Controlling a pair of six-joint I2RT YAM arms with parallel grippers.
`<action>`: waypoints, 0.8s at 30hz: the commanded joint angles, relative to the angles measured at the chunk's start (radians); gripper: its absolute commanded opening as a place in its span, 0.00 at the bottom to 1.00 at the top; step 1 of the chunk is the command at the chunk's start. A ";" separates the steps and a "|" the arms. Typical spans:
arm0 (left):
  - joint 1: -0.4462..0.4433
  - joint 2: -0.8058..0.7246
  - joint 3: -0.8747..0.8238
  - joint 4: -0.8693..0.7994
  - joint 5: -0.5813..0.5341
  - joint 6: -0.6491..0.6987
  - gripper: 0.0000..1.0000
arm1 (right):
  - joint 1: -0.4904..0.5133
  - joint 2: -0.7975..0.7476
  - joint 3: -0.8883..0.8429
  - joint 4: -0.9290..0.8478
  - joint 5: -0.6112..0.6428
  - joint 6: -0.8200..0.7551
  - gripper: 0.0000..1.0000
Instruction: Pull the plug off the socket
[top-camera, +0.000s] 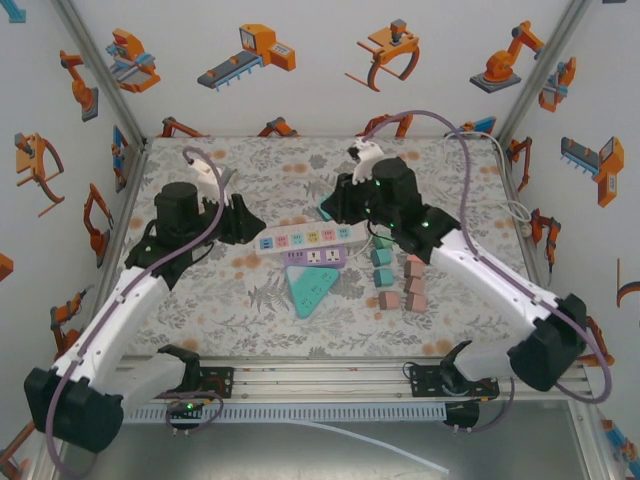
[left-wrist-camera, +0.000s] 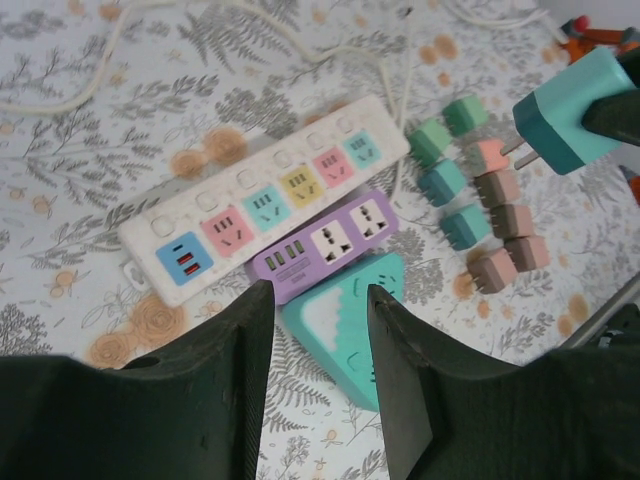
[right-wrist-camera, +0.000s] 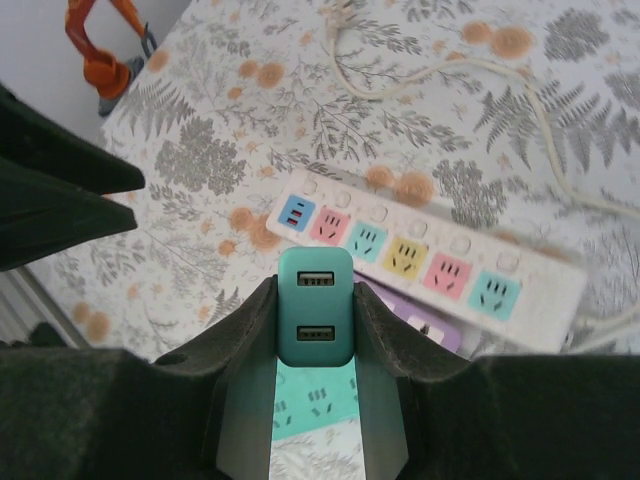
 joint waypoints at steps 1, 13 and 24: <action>-0.037 -0.098 -0.028 0.065 0.078 0.064 0.44 | 0.004 -0.146 -0.076 -0.106 0.124 0.198 0.05; -0.326 -0.251 -0.073 -0.075 0.146 0.316 0.58 | 0.003 -0.630 -0.291 -0.520 0.264 0.547 0.03; -0.533 -0.192 -0.083 -0.114 0.147 0.459 0.97 | 0.003 -0.921 -0.536 -0.680 0.230 0.775 0.04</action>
